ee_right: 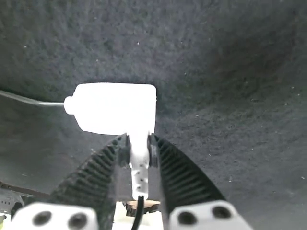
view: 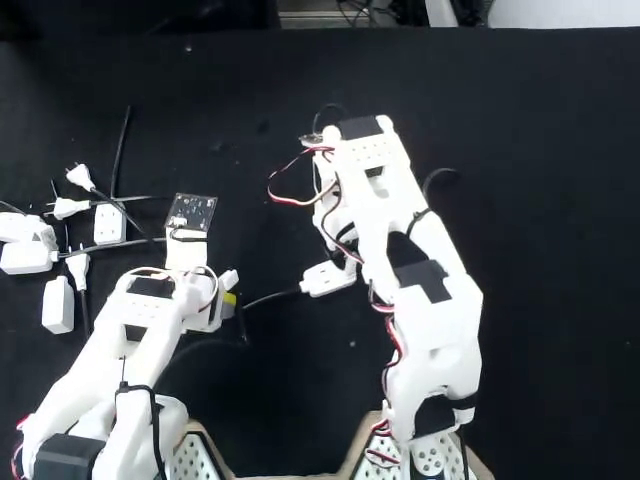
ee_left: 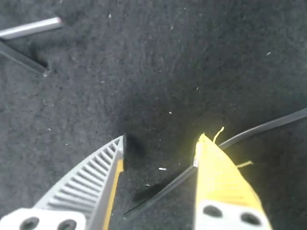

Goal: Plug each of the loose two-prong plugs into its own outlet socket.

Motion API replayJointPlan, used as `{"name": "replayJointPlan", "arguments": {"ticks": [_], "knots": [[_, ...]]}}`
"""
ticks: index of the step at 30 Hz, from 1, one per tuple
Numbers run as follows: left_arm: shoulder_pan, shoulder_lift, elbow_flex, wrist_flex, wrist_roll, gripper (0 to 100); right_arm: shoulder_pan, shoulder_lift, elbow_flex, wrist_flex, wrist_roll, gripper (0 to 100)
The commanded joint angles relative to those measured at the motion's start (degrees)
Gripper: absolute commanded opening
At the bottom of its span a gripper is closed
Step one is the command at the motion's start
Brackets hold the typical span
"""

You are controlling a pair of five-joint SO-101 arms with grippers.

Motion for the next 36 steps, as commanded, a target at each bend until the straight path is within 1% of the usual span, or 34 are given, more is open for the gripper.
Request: {"name": "replayJointPlan", "arguments": {"ticks": [1,9,15,19,24,25,29,30,31,36], "knots": [[1.1,-0.2,-0.4,-0.6,-0.5,24,-0.6,-0.2,-3.0,1.4,-0.9,1.0],[1.1,-0.2,-0.4,-0.6,-0.5,24,-4.0,-0.4,-3.1,-0.6,-1.1,1.0],[1.0,-0.2,-0.4,-0.6,-0.5,24,-4.2,-1.1,4.7,-7.2,-1.1,1.0],[1.0,-0.2,-0.4,-0.6,-0.5,24,-4.2,-6.1,10.2,-11.7,-0.9,1.0],[1.0,-0.4,-0.4,-0.6,-0.5,24,-4.3,-12.4,13.6,-13.5,-0.3,1.7],[1.0,-0.4,-0.4,-0.6,-0.4,24,-4.3,-13.1,13.8,-13.5,0.4,3.7],[0.6,-0.5,-0.7,-0.5,-0.3,24,-5.6,-16.0,13.5,-13.2,1.6,18.4],[0.6,-0.5,-0.7,-0.4,-0.3,24,-6.4,-16.7,13.3,-13.4,2.8,21.0],[0.6,-0.5,-0.7,-0.3,-0.3,24,-7.1,-17.6,13.1,-13.5,4.0,22.4],[0.5,-0.5,-0.7,-0.2,-0.4,24,-11.1,-23.2,11.3,-13.2,8.4,22.6]]}}
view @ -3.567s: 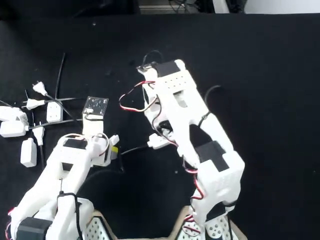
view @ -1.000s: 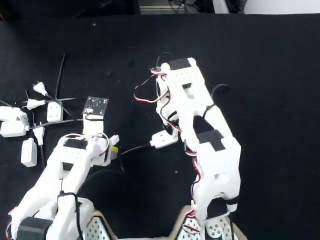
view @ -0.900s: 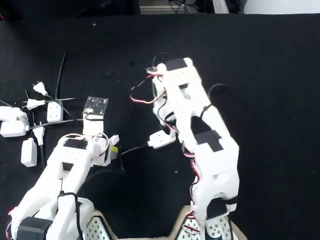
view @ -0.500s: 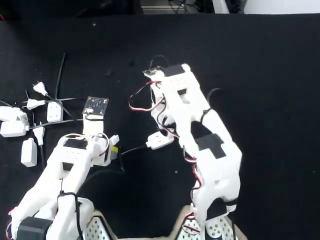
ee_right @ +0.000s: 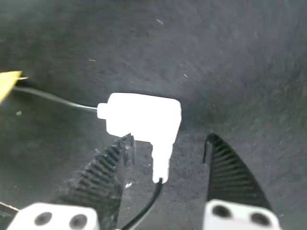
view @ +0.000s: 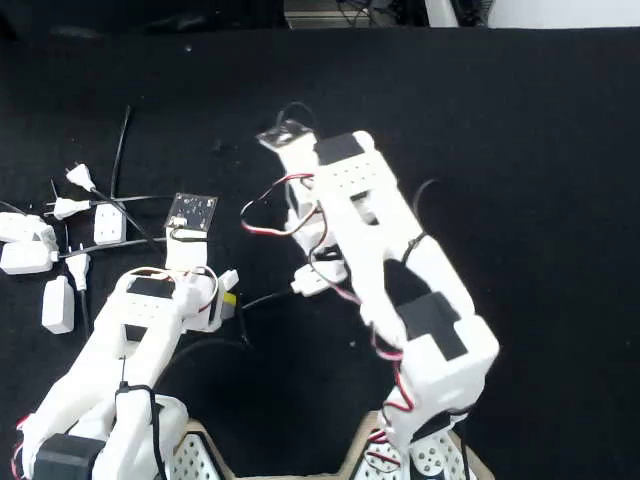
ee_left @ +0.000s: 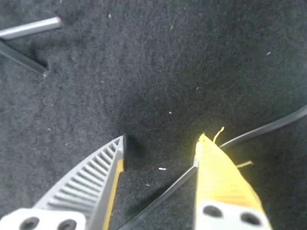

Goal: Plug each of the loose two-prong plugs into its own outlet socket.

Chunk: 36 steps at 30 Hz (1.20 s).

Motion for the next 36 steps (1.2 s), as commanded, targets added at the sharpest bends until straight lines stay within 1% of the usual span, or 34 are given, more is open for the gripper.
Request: {"name": "replayJointPlan", "arguments": {"ticks": [1,5,12,14,17,21,26,30,32,36], "knots": [[0.5,-0.5,-0.7,-0.2,-0.4,24,-3.5,-8.2,-2.9,-0.4,5.2,22.6],[0.4,-0.5,-0.8,-0.1,-0.4,24,-3.5,-13.9,-5.1,-0.5,11.5,22.7],[0.4,-0.5,-0.7,-0.3,-0.4,24,-1.8,-27.0,-12.5,-0.4,13.1,22.7],[0.4,-0.5,-0.7,-0.3,-0.4,24,-2.4,-29.6,-11.6,0.0,13.6,22.8],[0.4,-0.5,-0.7,-0.3,-0.4,24,-4.6,-32.0,-9.2,0.4,16.8,22.8],[0.4,-0.5,-0.7,-0.2,-0.5,24,-6.8,-34.9,-8.7,2.3,19.0,22.9],[0.4,-0.5,-0.7,-0.2,-0.5,24,-6.6,-36.4,-7.0,11.9,29.8,23.0],[0.4,-0.5,-0.7,-0.2,-0.6,24,-6.5,-36.8,0.6,12.7,37.8,23.3],[0.4,-0.5,-0.7,-0.2,-0.6,24,-6.5,-36.8,4.5,12.7,42.2,26.0],[0.4,-0.5,-0.7,-0.2,-0.6,24,-6.5,-36.4,10.5,12.4,48.2,29.8]]}}
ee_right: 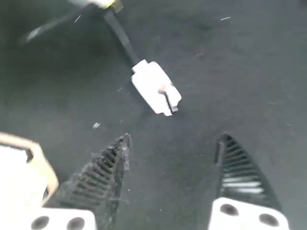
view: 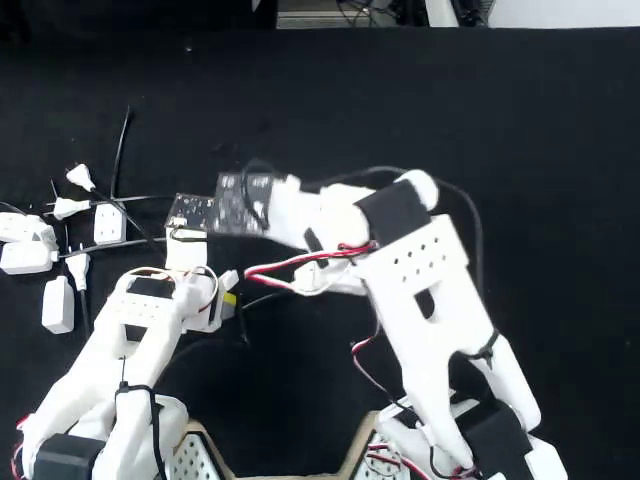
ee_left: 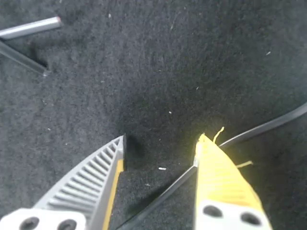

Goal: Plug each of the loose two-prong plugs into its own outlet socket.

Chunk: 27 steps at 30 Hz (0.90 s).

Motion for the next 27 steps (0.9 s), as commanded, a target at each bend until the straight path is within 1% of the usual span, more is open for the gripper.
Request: {"name": "replayJointPlan", "arguments": {"ticks": [1,4,9,12,17,20,27], "knots": [[0.4,-0.5,-0.7,-0.2,-0.6,24,-0.7,-1.4,5.9,-0.4,7.6,29.6],[0.4,-0.5,-0.7,-0.2,-0.6,24,-0.4,-1.5,13.0,-7.0,10.4,29.6],[0.4,-0.5,-0.7,-0.2,-0.6,24,2.6,-1.5,23.4,-22.8,10.5,29.6],[0.4,-0.5,-0.7,-0.2,-0.6,24,3.2,-1.5,28.4,-29.3,10.6,29.6],[0.4,-0.5,-0.7,-0.2,-0.6,24,3.2,-1.4,33.2,-35.1,10.9,29.6],[0.4,-0.5,-0.7,-0.2,-0.6,24,3.1,-1.4,36.2,-37.5,13.1,29.6],[0.4,-0.5,-0.7,-0.2,-0.6,24,3.1,-1.3,37.8,-38.5,16.7,29.6]]}}
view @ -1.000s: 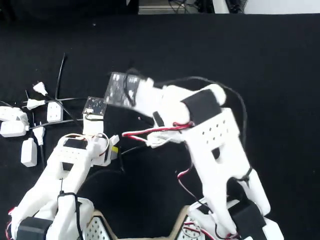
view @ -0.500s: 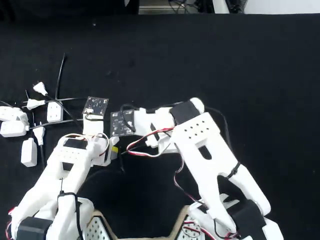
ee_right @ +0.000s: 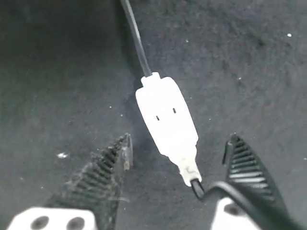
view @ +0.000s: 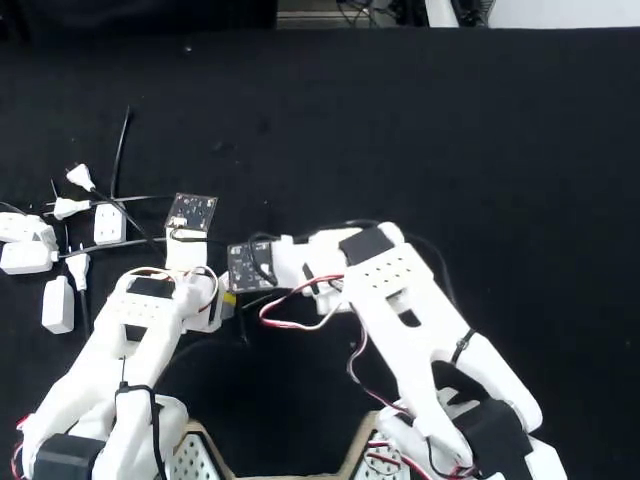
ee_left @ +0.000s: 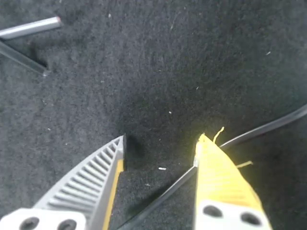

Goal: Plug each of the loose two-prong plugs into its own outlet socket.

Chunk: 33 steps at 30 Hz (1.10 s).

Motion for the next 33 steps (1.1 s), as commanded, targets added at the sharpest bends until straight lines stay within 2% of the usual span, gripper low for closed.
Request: {"name": "replayJointPlan", "arguments": {"ticks": [1,13,20,25,28,33], "knots": [[0.4,-0.5,-0.7,-0.2,-0.6,24,1.0,-0.9,0.0,-1.1,2.9,29.6],[0.4,-0.5,-0.6,-0.4,-0.6,24,3.8,14.4,-8.4,-1.0,4.7,29.6],[0.4,-0.5,-0.6,-0.4,-0.6,24,4.0,20.4,-12.0,-1.1,4.0,18.9],[0.4,-0.5,-0.6,-0.3,-0.6,24,5.0,21.3,-12.1,-4.5,-3.4,1.5],[0.4,-0.5,-0.6,-0.3,-0.6,24,9.1,19.3,-14.2,-5.9,-9.8,1.7],[0.4,-0.5,-0.7,-0.2,-0.6,24,19.6,15.3,-20.9,-2.0,-18.8,1.1]]}}
